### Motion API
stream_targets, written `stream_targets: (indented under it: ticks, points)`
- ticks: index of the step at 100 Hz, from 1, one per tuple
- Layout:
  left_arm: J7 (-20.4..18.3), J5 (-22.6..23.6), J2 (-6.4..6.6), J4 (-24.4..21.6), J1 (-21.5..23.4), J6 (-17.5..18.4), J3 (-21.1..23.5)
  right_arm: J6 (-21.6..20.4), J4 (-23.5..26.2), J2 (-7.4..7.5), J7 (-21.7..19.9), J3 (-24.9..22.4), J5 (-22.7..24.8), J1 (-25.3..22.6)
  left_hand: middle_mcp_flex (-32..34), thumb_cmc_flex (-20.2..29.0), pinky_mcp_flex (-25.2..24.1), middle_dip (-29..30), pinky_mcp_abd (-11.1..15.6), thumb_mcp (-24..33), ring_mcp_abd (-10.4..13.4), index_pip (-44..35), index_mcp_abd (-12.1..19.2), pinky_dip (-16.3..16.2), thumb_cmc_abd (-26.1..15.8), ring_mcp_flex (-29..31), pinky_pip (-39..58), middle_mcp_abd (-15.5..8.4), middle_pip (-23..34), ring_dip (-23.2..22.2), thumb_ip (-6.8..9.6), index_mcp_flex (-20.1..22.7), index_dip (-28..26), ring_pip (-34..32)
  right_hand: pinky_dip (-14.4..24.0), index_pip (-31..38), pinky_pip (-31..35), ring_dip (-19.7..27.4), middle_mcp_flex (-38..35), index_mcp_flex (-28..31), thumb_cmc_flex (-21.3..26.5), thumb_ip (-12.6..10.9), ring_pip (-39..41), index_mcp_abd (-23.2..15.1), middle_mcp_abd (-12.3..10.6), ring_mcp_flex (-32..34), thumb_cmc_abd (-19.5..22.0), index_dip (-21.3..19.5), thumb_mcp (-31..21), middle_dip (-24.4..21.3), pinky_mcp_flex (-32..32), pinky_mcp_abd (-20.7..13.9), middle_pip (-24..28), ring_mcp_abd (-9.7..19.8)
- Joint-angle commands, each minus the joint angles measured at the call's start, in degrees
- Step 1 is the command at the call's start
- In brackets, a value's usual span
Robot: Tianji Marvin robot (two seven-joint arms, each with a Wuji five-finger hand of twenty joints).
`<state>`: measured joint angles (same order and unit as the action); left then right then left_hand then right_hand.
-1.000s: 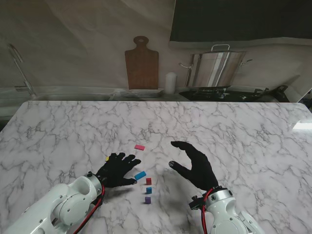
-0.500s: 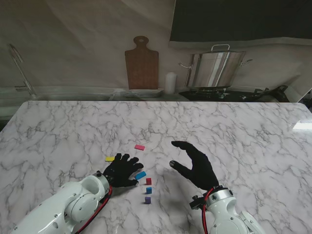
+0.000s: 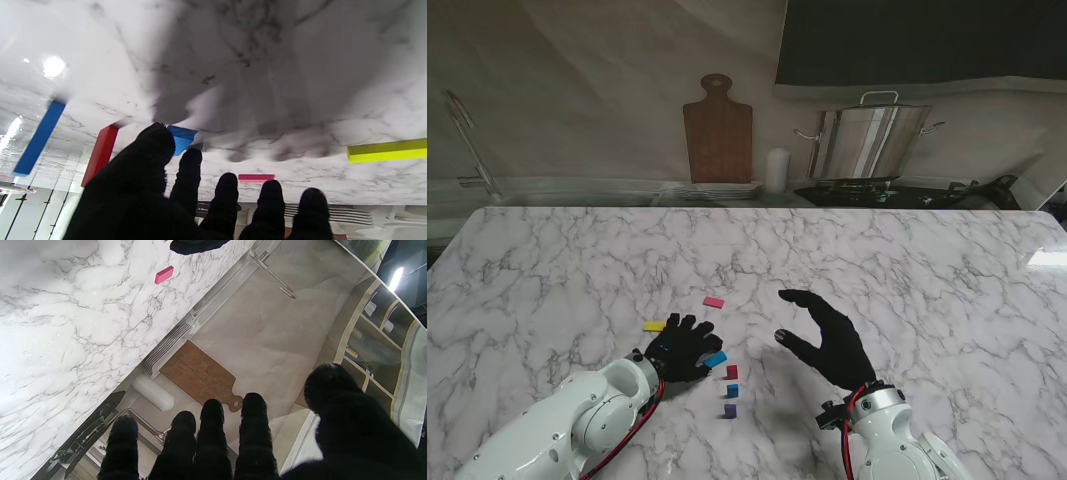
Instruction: Arrange dominoes in a row
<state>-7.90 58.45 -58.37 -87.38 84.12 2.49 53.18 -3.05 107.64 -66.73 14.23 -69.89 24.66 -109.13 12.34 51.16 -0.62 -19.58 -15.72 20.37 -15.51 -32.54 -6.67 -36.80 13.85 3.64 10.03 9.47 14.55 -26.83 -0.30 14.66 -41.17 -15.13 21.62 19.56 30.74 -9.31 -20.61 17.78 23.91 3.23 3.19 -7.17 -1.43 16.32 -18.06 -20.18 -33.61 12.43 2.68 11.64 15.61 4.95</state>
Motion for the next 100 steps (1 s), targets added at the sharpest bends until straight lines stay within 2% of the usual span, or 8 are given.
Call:
stream_targets:
  ticks: [1, 14, 27, 43, 60, 82, 98, 100]
  points:
    - [-0.23, 0.25, -0.27, 0.68, -0.26, 0.35, -0.36, 0.41, 0.39, -0.05, -0.16, -0.05, -0.15, -0.24, -0.64, 2.44, 0.47, 0.38, -1.44, 2.72, -1.57, -3.77, 3.7, -1.38, 1.92, 0.27, 0.59, -0.65, 1.07, -1.2, -1.55, -0.49, -1.93, -1.05, 0.75, 0.28, -0.05, 1.43, 0.64, -0.86, 1.33, -1.15, -1.06, -1.02, -0.04, -0.33, 1.23, -1.11, -0.43, 0.32, -0.11, -0.45, 1.0, 1.79]
    - [0.66, 0.9, -0.27, 1.1, -0.42, 0.62, -0.54, 0.43, 0.41, -0.04, -0.29, -0.06, -0.24, -0.25, 0.65, 6.35, 1.05, -0.16, -1.59, 5.84, -1.49, -11.74, 6.03, -1.35, 3.96, 0.86, 1.14, -1.19, 2.35, -1.11, -2.46, -0.03, -7.3, -2.46, 0.93, 0.28, 0.05, 1.43, 0.58, -0.91, 1.31, -1.15, -1.06, -0.96, -0.01, -0.35, 1.25, -1.18, -0.48, 0.37, -0.16, -0.45, 1.04, 1.85]
    - [0.72, 1.29, -0.24, 0.99, -0.23, 0.72, -0.3, 0.48, 0.44, -0.02, -0.38, -0.01, -0.26, -0.26, 0.82, 7.7, 1.08, -0.63, -1.63, 6.01, -1.42, -14.46, 5.78, -1.29, 4.79, 0.84, 1.34, -1.25, 3.03, -1.1, -3.2, -0.21, -9.62, -2.92, 1.12, 0.28, 0.21, 1.41, 0.56, -0.9, 1.3, -1.14, -1.02, -0.92, -0.02, -0.25, 1.26, -1.23, -0.51, 0.41, -0.32, -0.46, 1.07, 1.8]
    - [0.68, 0.5, -0.36, 0.3, 0.62, 0.91, 0.64, 0.47, 0.46, 0.0, -0.42, 0.01, -0.2, -0.27, 0.33, 3.44, 0.52, -0.56, -1.48, 4.47, -1.48, -3.57, 3.17, -1.17, 1.91, 0.53, 1.71, -1.18, 2.67, -0.74, -1.69, 0.25, -0.34, -2.78, 1.35, 0.28, 0.39, 1.41, 0.6, -0.88, 1.32, -1.13, -1.03, -0.93, -0.08, -0.28, 1.26, -1.29, -0.54, 0.43, -0.4, -0.43, 1.07, 1.79]
    - [0.77, -1.82, -0.67, -0.01, 0.9, 0.44, 0.69, 0.51, 0.45, 0.03, -0.51, 0.11, -0.12, -0.23, 1.18, 2.95, 0.36, -0.67, -1.48, 3.51, -1.47, -2.0, 2.88, -1.19, 1.95, 1.04, 1.94, -0.94, 2.79, -0.97, -1.72, 2.57, 1.75, -3.13, 1.64, 0.3, 0.69, 1.38, 0.6, -0.81, 1.31, -1.12, -0.99, -0.9, 0.07, -0.2, 1.24, -1.35, -0.53, 0.45, -0.69, -0.37, 1.09, 1.75]
    - [1.13, -2.13, -0.82, 0.34, 0.11, -0.87, -0.57, 0.64, 0.44, 0.03, -0.46, 0.14, 0.03, -0.25, 0.89, 2.69, -1.59, -11.25, -0.83, 4.89, -1.61, -8.53, 3.29, -1.89, 3.51, 0.2, 4.68, -1.68, 12.04, -4.78, -2.25, 1.62, -2.99, -4.36, 2.06, 0.29, 1.16, 1.33, 0.6, -0.81, 1.33, -1.13, -0.92, -0.91, -0.04, -0.1, 1.2, -1.39, -0.56, 0.47, -0.79, -0.35, 1.12, 1.76]
    - [1.35, -2.07, -0.85, 0.58, -0.23, -0.98, -1.06, 0.54, 0.36, 0.03, -0.49, 0.13, 0.0, -0.21, 0.71, 3.56, -3.39, -12.33, -0.47, 4.84, -1.55, -11.14, 3.25, -1.66, 4.96, 0.21, 8.76, -1.62, 12.06, -5.21, -3.19, 1.82, -6.23, -4.31, 2.22, 0.28, 1.26, 1.31, 0.62, -0.83, 1.35, -1.12, -0.92, -0.86, -0.05, -0.09, 1.19, -1.41, -0.6, 0.47, -0.8, -0.42, 1.13, 1.72]
    - [1.38, -2.12, -0.85, 0.61, -0.27, -1.0, -1.12, 0.53, 0.36, 0.03, -0.48, 0.13, -0.01, -0.21, 0.78, 3.94, -4.02, -12.43, -0.52, 4.5, -1.58, -11.55, 3.31, -0.07, 5.25, 0.21, 10.88, -1.66, 12.08, -5.4, -3.33, 2.01, -7.2, -4.38, 2.24, 0.28, 1.27, 1.31, 0.62, -0.81, 1.36, -1.12, -0.92, -0.83, 0.04, -0.09, 1.2, -1.41, -0.61, 0.47, -0.81, -0.4, 1.13, 1.75]
